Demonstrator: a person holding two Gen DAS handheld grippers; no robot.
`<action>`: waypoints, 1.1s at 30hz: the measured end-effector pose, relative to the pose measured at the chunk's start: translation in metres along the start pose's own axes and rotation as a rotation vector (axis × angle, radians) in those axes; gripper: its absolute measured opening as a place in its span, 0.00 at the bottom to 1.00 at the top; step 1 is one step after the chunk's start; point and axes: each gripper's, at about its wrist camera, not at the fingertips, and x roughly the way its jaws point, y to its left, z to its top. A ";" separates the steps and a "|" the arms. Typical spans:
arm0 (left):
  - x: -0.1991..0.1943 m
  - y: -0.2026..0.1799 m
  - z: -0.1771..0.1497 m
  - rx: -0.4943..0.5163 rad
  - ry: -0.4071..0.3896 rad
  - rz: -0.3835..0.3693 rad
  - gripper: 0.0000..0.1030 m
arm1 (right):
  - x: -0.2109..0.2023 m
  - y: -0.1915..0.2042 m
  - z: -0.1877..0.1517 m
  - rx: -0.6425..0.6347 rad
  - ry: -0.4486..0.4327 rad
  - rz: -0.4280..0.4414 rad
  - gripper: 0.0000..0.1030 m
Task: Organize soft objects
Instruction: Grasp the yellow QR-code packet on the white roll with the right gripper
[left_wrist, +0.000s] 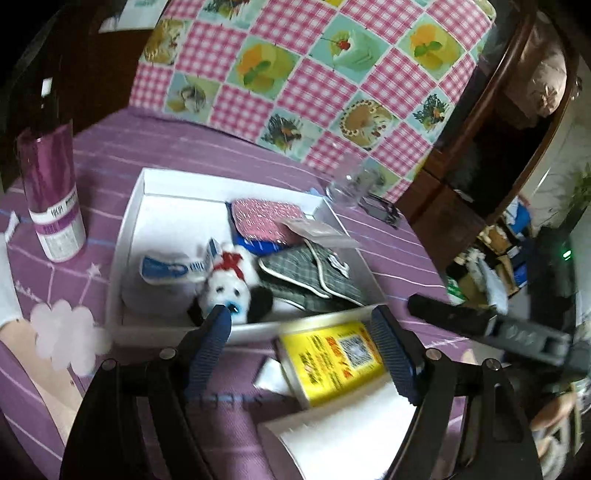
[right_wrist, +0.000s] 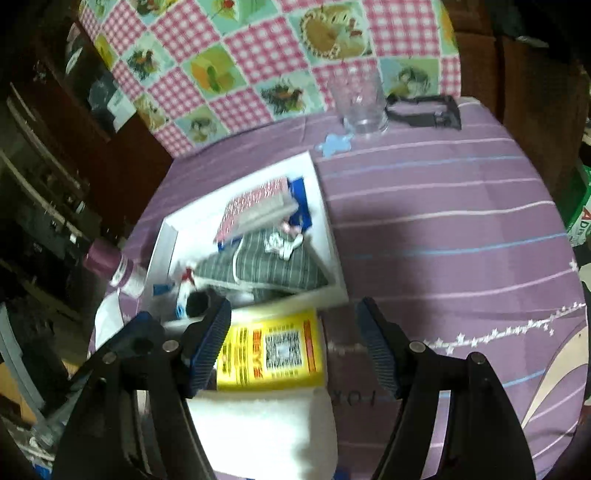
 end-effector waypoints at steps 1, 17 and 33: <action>-0.002 0.000 0.000 -0.011 0.013 -0.006 0.76 | 0.002 0.001 -0.001 -0.002 0.014 0.000 0.69; 0.013 0.023 -0.010 0.008 0.180 0.294 0.71 | 0.096 0.047 -0.012 -0.179 0.430 -0.130 0.89; 0.025 0.034 -0.018 -0.002 0.273 0.161 0.64 | 0.058 0.035 -0.006 -0.024 0.333 -0.057 0.20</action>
